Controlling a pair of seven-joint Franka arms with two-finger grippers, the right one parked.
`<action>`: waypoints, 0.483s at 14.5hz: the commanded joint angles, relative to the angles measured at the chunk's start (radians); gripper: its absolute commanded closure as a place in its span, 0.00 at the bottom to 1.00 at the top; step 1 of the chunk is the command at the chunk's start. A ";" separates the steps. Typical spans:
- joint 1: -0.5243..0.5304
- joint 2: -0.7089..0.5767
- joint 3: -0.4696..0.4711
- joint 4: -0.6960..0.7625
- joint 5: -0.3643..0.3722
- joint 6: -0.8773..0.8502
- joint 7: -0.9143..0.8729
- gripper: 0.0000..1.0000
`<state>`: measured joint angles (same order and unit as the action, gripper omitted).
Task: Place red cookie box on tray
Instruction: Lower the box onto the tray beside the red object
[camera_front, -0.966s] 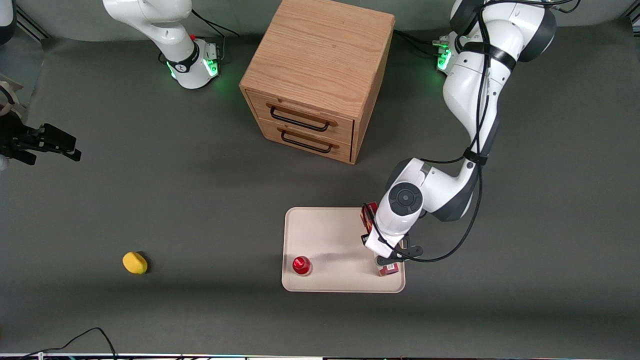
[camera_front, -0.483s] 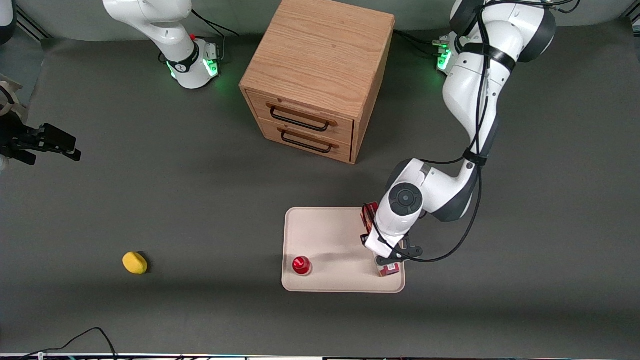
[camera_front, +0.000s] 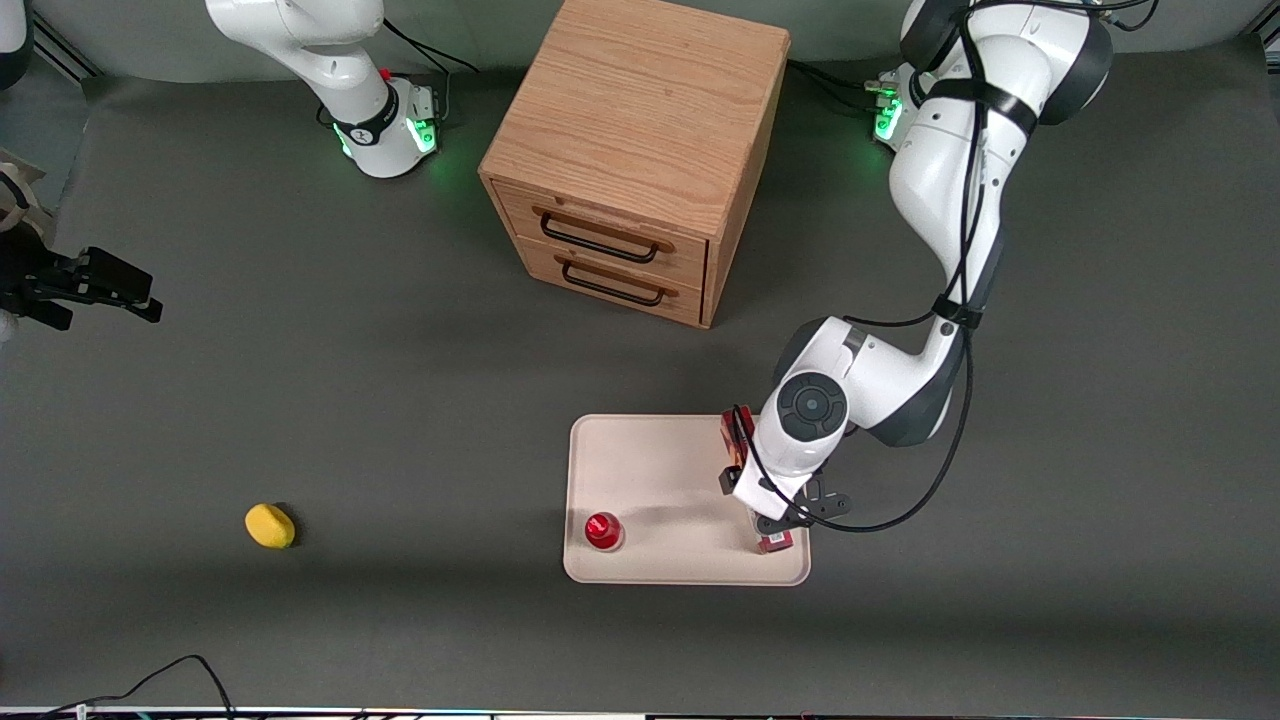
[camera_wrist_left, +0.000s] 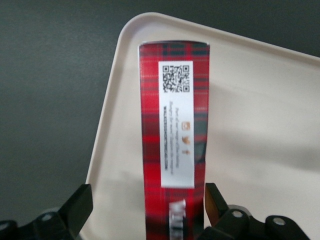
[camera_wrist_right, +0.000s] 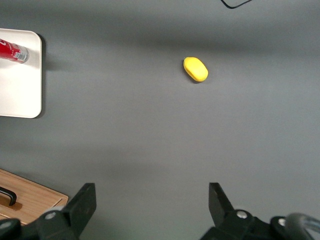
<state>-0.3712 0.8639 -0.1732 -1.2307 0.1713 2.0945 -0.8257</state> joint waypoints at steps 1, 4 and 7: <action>0.017 -0.037 -0.047 0.077 -0.013 -0.175 0.008 0.00; 0.031 -0.098 -0.066 0.173 -0.029 -0.423 0.048 0.00; 0.078 -0.240 -0.054 0.174 -0.097 -0.597 0.176 0.00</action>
<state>-0.3346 0.7305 -0.2309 -1.0379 0.1297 1.5887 -0.7460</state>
